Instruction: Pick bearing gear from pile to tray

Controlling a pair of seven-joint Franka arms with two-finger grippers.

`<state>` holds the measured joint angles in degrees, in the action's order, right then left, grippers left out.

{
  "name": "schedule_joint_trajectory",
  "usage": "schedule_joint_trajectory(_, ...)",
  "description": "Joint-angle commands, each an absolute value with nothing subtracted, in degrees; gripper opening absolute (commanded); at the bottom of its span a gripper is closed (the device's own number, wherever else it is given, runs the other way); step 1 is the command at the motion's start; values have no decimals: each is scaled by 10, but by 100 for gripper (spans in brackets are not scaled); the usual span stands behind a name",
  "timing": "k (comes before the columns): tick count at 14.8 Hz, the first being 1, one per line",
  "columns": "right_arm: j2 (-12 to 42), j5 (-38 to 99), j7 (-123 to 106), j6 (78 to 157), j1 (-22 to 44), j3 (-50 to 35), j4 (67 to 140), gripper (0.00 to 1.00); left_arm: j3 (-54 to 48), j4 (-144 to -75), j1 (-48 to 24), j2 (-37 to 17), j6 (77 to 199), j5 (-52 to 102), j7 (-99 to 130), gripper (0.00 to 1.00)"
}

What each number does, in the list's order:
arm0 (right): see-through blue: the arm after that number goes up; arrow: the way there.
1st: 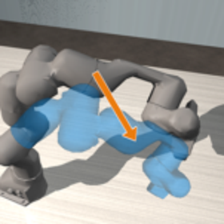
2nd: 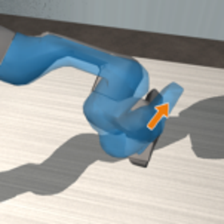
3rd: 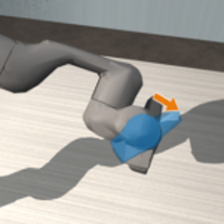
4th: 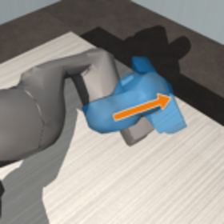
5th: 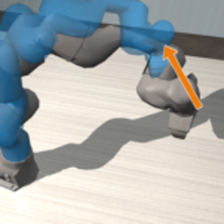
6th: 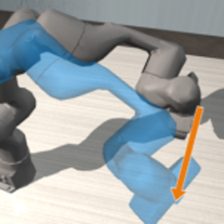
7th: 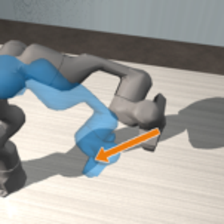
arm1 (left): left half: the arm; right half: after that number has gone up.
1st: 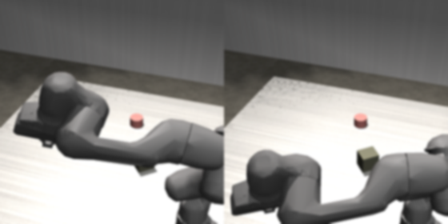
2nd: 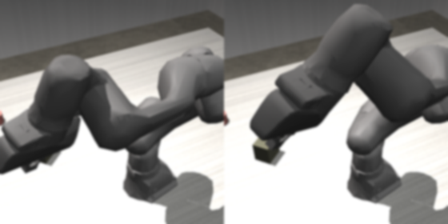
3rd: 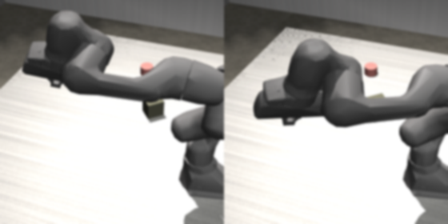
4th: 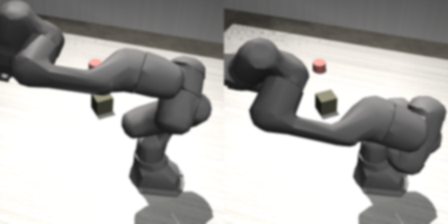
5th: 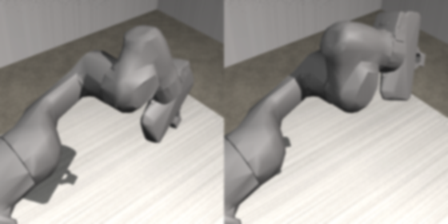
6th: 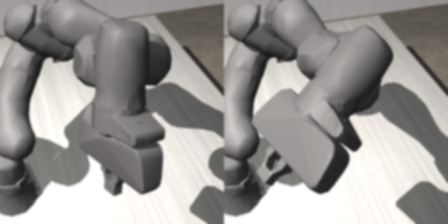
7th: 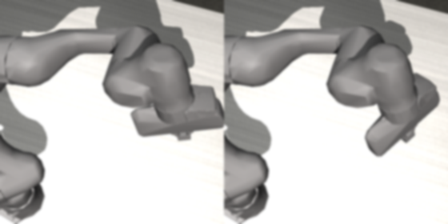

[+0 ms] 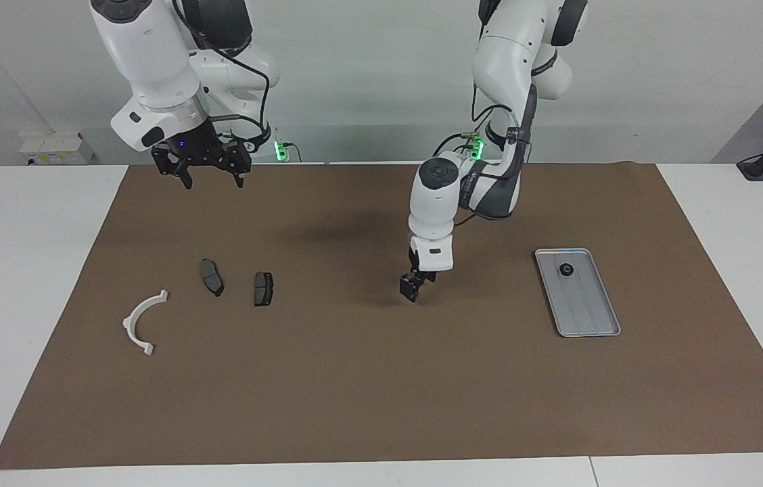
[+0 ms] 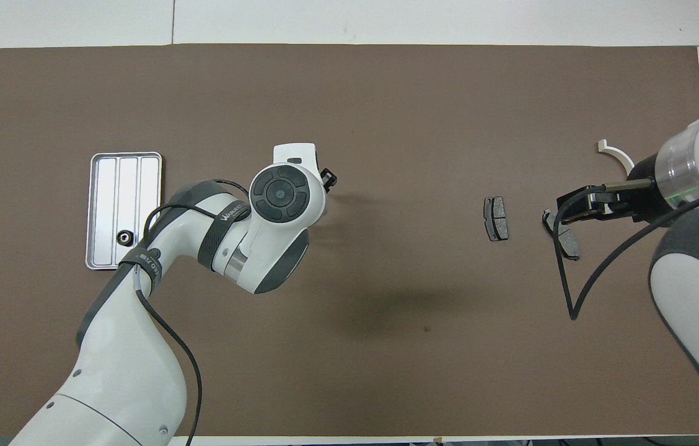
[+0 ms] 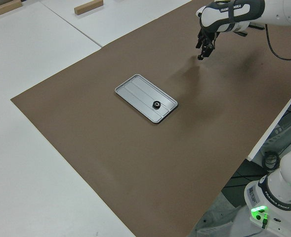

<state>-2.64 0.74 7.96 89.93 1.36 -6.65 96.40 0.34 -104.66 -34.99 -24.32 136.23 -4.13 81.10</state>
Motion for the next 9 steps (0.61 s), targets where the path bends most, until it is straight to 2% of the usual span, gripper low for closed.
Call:
schedule_joint_trajectory(1,-34,20,87,911,12,-62,973,100,6,-1020,-352,-270,1365,-57,823,81)
schedule_joint_trajectory(4,-39,10,85,920,11,-61,972,100,6,-1008,-357,-288,1355,-62,823,81)
schedule_joint_trajectory(9,-39,7,86,920,12,-61,969,100,5,-995,-357,-287,1325,-62,824,74)
